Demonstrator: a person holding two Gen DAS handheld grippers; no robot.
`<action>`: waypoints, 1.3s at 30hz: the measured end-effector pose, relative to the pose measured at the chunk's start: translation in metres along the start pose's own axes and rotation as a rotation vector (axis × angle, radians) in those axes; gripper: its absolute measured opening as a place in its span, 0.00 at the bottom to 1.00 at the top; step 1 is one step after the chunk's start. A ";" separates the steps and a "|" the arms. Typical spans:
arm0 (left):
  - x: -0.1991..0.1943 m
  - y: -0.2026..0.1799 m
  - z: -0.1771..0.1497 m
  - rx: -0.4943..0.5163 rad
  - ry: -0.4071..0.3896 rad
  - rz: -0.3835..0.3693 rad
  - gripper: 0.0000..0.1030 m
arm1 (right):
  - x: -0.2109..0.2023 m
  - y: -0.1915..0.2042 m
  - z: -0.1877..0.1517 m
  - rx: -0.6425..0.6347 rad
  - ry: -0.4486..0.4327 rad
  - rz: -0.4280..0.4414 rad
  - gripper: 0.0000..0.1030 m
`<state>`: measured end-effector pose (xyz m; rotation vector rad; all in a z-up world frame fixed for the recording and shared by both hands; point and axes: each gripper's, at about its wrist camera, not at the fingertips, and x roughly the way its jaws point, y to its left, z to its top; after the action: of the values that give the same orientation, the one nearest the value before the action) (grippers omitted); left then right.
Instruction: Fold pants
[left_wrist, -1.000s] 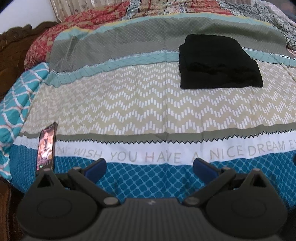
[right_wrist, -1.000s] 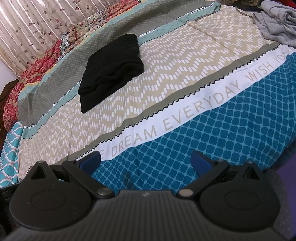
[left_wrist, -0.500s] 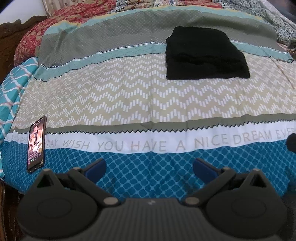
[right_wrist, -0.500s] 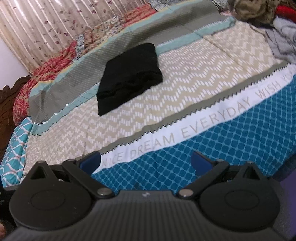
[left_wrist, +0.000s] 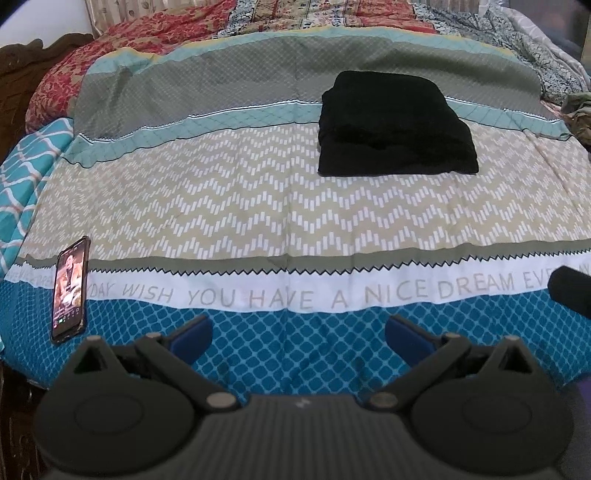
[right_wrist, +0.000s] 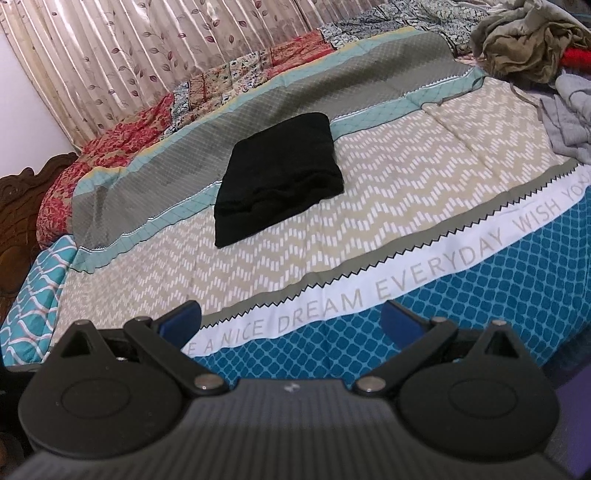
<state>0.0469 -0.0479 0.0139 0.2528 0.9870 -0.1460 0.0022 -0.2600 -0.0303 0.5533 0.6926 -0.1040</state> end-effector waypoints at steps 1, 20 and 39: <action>0.000 0.000 0.000 -0.004 0.002 0.002 1.00 | 0.001 0.000 0.000 0.003 0.002 -0.001 1.00; 0.007 0.000 -0.002 -0.017 0.057 -0.029 1.00 | 0.004 -0.002 -0.005 0.024 0.021 -0.006 1.00; 0.021 -0.003 -0.006 -0.026 0.128 -0.046 1.00 | 0.010 -0.004 -0.009 0.035 0.050 -0.013 1.00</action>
<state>0.0532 -0.0495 -0.0071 0.2181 1.1221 -0.1605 0.0039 -0.2578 -0.0439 0.5863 0.7441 -0.1146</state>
